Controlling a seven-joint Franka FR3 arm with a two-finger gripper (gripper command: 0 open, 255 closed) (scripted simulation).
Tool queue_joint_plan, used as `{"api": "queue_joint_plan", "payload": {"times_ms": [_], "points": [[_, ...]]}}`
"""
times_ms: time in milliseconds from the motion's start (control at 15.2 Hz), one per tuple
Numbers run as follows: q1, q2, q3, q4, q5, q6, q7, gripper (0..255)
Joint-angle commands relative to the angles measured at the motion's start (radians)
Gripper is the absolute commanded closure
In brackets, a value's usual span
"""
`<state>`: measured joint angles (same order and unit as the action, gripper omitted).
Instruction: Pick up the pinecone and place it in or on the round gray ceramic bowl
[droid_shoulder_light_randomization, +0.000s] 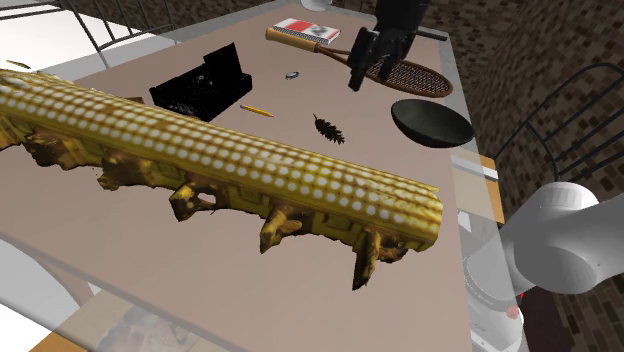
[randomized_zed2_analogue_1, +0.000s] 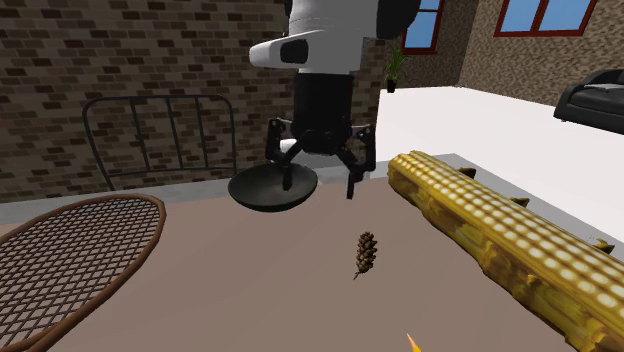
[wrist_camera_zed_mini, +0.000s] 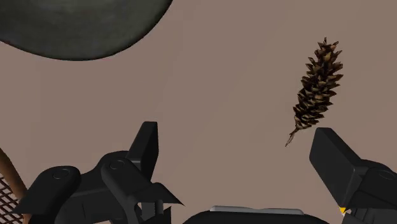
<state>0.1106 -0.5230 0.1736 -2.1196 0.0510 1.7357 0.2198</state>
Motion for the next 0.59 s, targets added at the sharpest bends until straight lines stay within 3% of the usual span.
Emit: {"api": "queue_joint_plan", "payload": {"times_ms": [0,264,528], "points": [[0.012,0.052,0.027,0.05,0.012,0.013,0.021,0],[0.033,0.151,0.076,0.151,0.023,0.035,0.058,0],[0.034,0.152,0.079,0.099,0.024,0.089,0.058,0]]}}
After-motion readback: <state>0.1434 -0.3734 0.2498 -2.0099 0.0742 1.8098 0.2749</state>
